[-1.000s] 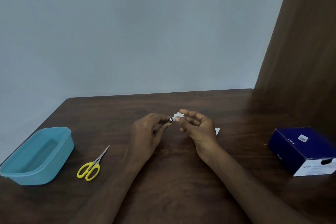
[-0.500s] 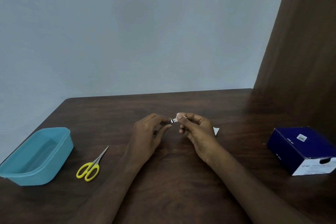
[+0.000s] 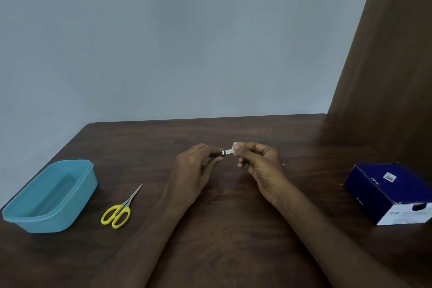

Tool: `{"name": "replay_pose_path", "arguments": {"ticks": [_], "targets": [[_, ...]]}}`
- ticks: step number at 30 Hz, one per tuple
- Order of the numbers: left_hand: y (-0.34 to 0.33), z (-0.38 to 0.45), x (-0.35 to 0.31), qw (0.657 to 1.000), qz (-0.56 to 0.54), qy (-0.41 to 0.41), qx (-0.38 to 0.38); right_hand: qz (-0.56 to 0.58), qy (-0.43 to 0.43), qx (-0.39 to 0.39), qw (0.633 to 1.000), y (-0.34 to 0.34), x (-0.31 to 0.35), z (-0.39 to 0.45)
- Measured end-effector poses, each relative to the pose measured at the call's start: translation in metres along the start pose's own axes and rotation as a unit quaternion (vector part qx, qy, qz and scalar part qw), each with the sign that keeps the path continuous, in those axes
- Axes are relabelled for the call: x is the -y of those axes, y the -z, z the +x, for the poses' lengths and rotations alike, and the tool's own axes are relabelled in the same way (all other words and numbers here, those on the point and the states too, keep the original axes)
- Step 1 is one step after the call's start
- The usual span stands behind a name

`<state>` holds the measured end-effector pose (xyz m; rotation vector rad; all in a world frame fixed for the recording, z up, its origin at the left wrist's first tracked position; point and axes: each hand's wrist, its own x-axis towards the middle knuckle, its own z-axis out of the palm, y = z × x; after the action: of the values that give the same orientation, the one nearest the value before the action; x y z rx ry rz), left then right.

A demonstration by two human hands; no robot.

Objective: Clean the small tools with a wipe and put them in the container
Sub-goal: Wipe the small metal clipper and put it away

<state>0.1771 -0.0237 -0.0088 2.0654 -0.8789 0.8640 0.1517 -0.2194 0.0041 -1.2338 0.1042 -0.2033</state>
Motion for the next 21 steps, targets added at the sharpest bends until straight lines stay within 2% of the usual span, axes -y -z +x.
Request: {"name": "replay_pose_path", "arguments": {"ticks": [4,7,10,13,18,21], "targets": [[-0.001,-0.001,0.003,0.999,-0.011,0.025,-0.026,0.04,0.054,-0.092,0.993,0.007,0.0,0.006],[0.0,-0.001,0.002,0.999,-0.016,0.03,-0.026,-0.087,0.174,-0.139,0.971,0.008,-0.002,0.006],[0.001,0.0,0.0,0.999,-0.026,0.03,-0.009,-0.275,0.316,-0.078,0.905,0.003,-0.005,-0.002],[0.002,-0.001,-0.002,1.0,-0.021,0.021,0.011,-0.387,0.348,-0.044,0.853,-0.003,-0.011,-0.01],[0.003,0.002,-0.003,0.998,-0.025,0.044,-0.023,-0.369,0.383,-0.056,0.845,-0.001,-0.007,-0.011],[0.003,0.002,-0.005,0.999,-0.033,0.039,-0.014,-0.382,0.401,-0.049,0.831,-0.002,-0.005,-0.014]]}}
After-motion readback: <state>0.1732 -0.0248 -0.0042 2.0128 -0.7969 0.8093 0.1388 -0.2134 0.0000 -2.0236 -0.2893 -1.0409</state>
